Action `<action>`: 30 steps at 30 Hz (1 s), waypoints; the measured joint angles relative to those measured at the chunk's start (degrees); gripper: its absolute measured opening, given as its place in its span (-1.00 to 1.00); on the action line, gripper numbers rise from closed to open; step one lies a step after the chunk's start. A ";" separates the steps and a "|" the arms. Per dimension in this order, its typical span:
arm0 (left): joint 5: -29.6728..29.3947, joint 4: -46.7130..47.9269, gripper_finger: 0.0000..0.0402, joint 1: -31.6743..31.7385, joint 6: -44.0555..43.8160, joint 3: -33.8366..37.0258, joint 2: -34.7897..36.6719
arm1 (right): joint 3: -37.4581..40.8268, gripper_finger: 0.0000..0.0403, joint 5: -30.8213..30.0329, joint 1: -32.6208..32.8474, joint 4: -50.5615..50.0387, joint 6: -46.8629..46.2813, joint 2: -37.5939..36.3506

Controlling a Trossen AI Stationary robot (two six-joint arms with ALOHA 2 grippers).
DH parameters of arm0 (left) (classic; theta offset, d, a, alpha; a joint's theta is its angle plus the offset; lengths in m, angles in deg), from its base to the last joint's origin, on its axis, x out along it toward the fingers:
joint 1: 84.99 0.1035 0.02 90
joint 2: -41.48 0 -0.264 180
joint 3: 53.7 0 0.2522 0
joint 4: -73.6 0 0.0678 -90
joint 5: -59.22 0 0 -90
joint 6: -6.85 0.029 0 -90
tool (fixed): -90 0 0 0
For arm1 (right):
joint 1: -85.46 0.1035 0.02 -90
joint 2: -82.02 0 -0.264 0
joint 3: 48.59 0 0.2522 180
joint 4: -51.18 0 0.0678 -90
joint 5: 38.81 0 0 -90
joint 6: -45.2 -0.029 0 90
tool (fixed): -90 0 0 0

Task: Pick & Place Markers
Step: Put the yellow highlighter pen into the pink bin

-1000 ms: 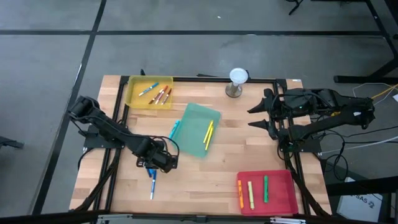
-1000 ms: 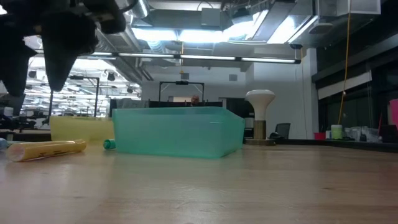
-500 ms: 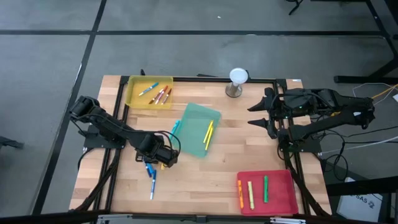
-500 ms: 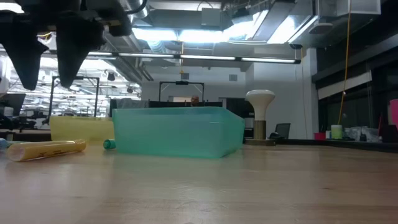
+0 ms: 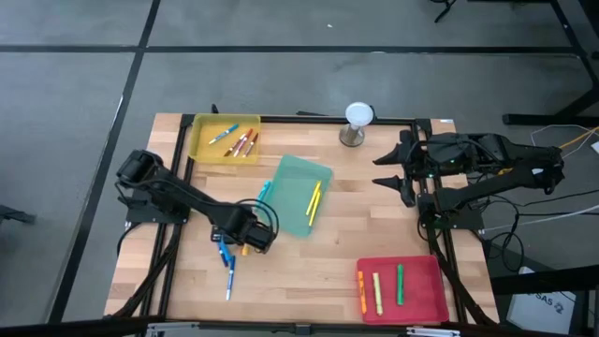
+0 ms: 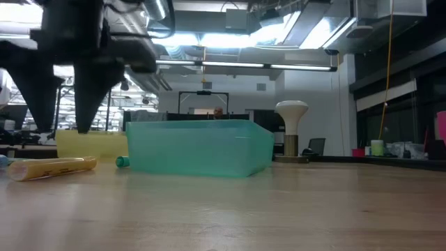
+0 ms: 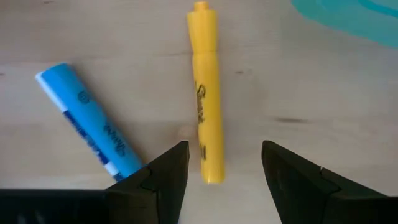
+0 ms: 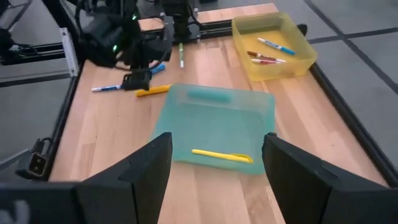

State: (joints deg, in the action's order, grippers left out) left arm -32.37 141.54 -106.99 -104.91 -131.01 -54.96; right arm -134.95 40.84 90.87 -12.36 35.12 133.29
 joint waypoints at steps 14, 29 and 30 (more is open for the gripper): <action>0.27 -0.18 -0.02 0.18 2.52 0.02 -6.99 | 0.00 0.22 -0.61 0.00 0.17 0.00 0.00; 2.05 -1.80 -0.06 0.24 4.52 0.28 -9.58 | 0.00 0.22 -0.61 0.00 0.22 0.02 0.00; 2.38 -1.86 -0.10 0.25 4.52 0.28 -9.60 | 0.00 0.22 -0.61 0.00 0.22 0.02 0.00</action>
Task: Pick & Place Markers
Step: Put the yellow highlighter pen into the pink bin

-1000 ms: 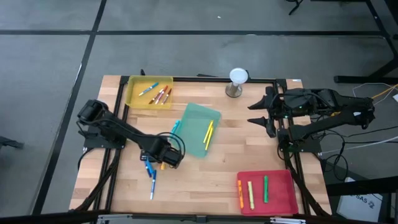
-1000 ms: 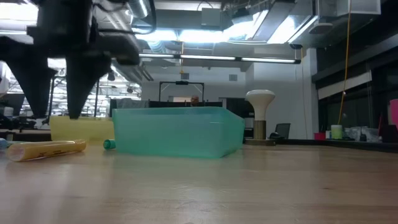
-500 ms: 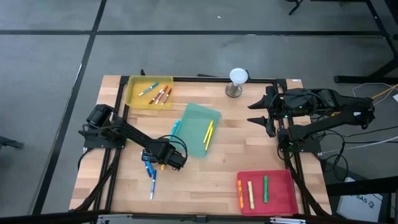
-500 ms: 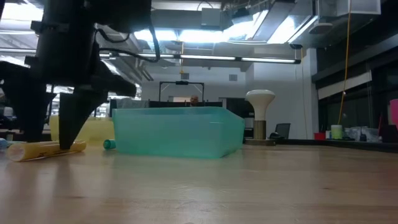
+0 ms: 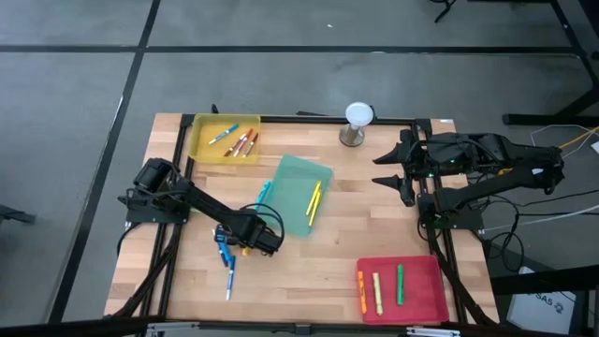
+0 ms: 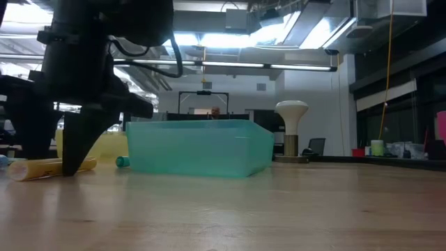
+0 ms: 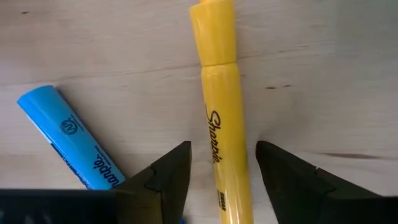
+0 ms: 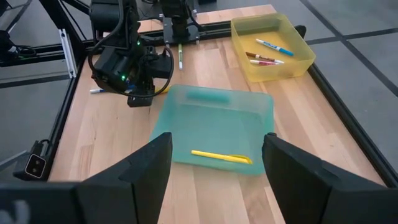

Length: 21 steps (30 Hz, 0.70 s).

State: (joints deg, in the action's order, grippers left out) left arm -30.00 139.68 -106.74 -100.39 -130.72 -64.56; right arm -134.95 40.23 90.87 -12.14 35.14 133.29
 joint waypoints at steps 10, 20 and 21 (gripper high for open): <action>0.33 -0.72 -0.73 0.01 0.04 0.04 -0.13 | 0.00 0.22 0.02 0.00 0.00 0.00 0.00; 1.59 -0.14 -0.73 -0.12 0.10 0.13 1.97 | 0.00 0.22 0.02 0.01 0.06 0.00 0.00; 1.44 0.21 -0.73 -0.23 0.09 0.13 3.23 | 0.00 0.22 0.01 0.01 0.08 0.01 0.00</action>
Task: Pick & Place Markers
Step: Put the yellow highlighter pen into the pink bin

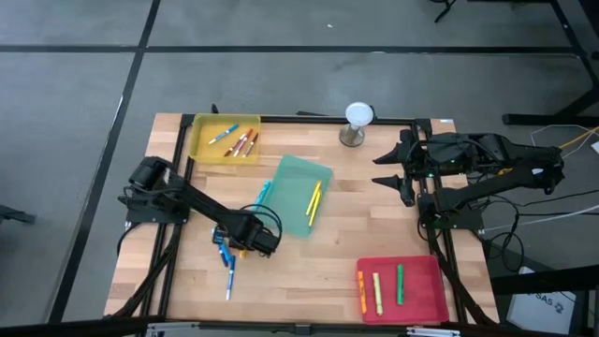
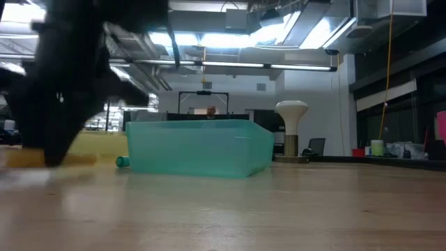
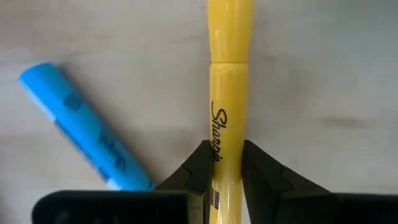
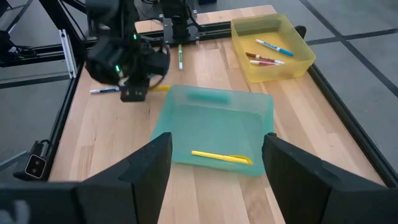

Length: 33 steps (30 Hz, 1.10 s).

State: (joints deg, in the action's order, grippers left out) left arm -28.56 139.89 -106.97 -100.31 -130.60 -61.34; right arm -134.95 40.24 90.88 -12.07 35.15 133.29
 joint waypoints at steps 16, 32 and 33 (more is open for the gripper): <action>-31.88 3.88 -0.73 0.12 10.27 -8.83 18.10 | 0.00 0.22 0.01 0.00 6.10 -0.43 0.00; -38.26 -33.32 -0.73 9.34 66.36 -16.37 20.38 | 0.00 0.22 0.65 -0.01 13.98 -3.16 0.00; -37.01 -36.43 -0.73 10.07 69.63 -16.37 20.37 | 0.00 0.22 0.64 0.01 14.64 -3.10 0.00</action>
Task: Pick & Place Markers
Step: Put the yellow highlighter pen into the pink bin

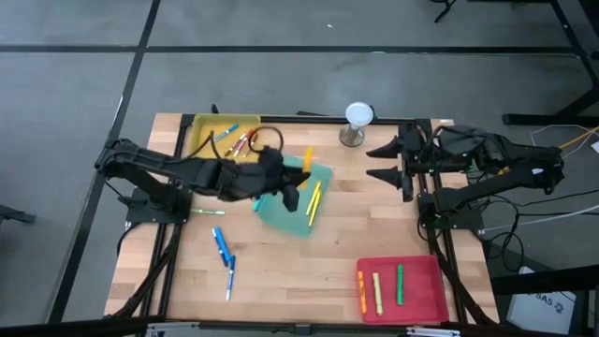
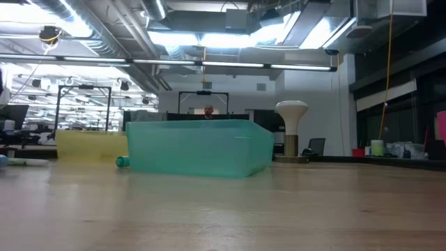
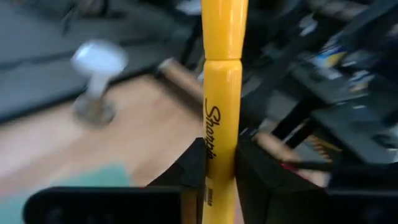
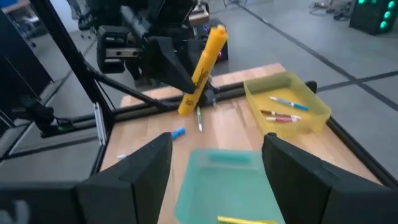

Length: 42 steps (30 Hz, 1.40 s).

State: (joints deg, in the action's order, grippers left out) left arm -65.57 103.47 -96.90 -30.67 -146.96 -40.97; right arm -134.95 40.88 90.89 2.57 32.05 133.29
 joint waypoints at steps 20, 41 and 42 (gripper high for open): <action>19.37 -19.58 -0.73 7.02 24.68 0.04 -2.91 | -0.02 0.22 0.00 -0.02 21.84 3.29 10.71; 22.97 -21.97 -0.73 7.57 29.78 0.26 -2.89 | -0.02 0.01 0.87 -0.04 37.48 4.53 18.10; 22.96 -21.96 -0.73 7.57 29.78 0.26 -2.89 | -0.02 -0.06 0.88 -0.04 37.48 4.53 18.10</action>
State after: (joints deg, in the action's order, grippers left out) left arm -42.62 81.50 -89.33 -0.90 -146.70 -43.86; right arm -134.97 41.77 90.85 40.05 36.58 151.39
